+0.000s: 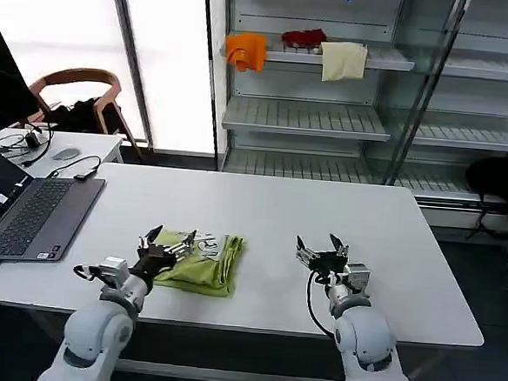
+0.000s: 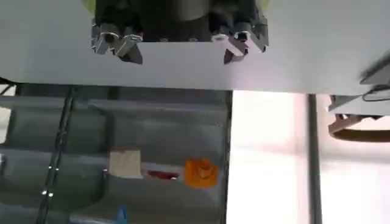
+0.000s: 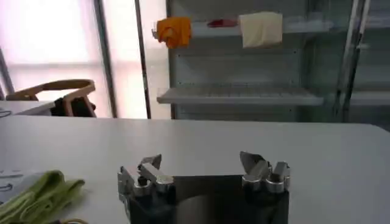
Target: Fold and organize the clothes.
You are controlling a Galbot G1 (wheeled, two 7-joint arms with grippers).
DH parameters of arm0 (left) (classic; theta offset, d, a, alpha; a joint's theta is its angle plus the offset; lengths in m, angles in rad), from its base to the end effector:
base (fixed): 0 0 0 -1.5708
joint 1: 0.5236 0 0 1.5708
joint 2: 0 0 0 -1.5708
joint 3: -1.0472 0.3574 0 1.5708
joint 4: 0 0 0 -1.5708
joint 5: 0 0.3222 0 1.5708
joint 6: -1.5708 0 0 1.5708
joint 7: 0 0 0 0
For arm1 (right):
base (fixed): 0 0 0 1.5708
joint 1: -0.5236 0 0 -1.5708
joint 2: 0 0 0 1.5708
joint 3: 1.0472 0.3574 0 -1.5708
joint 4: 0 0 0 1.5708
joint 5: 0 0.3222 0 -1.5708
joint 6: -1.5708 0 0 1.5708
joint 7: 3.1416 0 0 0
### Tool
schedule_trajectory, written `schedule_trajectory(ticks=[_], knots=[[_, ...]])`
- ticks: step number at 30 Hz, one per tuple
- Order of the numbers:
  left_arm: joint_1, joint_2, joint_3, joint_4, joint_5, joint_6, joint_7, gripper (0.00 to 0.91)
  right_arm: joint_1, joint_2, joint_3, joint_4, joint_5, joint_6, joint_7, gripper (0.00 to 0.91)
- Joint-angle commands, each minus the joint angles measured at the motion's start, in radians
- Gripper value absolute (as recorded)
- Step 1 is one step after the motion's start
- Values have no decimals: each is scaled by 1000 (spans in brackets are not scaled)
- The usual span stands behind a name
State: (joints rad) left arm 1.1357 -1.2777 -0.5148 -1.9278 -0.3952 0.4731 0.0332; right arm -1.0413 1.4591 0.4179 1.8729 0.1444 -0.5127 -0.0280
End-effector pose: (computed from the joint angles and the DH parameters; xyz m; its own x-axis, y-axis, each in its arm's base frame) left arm 0.2799 0.0682 -0.2609 -0.9588 0.1849 0.2155 0.1670 0.9810 -0.0985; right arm 0.3074 0.0031 -0.2617 -0.9603 -0.1770 0.2157 -0.1741 0.9842 0.0325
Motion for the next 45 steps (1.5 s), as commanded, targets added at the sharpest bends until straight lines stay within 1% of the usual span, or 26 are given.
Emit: schedule_trajectory(ticks=[1,6,12,14,16,19,20,21,22,24,25,26,31,32,33,34,35,36,41,44,45], knots=[[17,49,-105,69,-58,18,41,907,-3,1,2,-3,-1,3,1,907],[6,21,-80,130,-6,18,33,907,-7,2,4,-3,1,0,0,907],[8,22,-85,187,4,6,34,907,-3,1,5,-9,1,1,-1,907],[10,23,-85,195,4,2,34,877,-1,0,5,-12,1,2,-2,907],[11,21,-85,197,0,3,34,806,1,0,4,-15,1,2,-4,907],[11,16,-83,194,-8,7,34,725,6,1,3,-19,0,3,-6,907],[11,13,-82,193,-8,7,35,635,6,1,3,-20,0,3,-6,907],[11,11,-80,192,-15,9,35,605,8,1,3,-22,0,4,-6,907],[11,8,-79,193,-16,10,35,524,8,1,3,-23,0,5,-7,907],[12,2,-79,193,-29,15,35,464,8,0,3,-24,0,5,-7,907],[12,-1,-79,193,-35,19,35,403,8,0,4,-25,0,6,-7,907],[13,-3,-79,193,-42,20,36,312,8,0,4,-25,0,6,-6,907],[17,-15,-81,190,-122,51,26,302,8,-2,3,-26,0,15,-5,907],[17,-16,-82,189,-128,53,24,282,8,-2,3,-25,0,15,-5,907],[17,-18,-83,188,-153,56,24,242,9,-2,3,-24,0,15,-4,907],[17,-18,-83,186,-163,57,22,181,9,-1,2,-23,0,14,-4,907],[18,-18,-83,185,-169,57,23,40,9,-1,1,-23,-1,14,-4,907],[19,-19,-83,179,-181,58,22,20,9,-1,1,-22,-1,15,-4,907],[21,-22,-82,163,-191,44,18,10,7,0,1,-19,-1,15,-3,907],[25,-18,-81,148,-137,1,23,0,5,-1,2,-15,-1,15,-2,907],[26,-18,-80,145,-43,-45,22,0,3,-1,3,-13,-1,15,-2,907]])
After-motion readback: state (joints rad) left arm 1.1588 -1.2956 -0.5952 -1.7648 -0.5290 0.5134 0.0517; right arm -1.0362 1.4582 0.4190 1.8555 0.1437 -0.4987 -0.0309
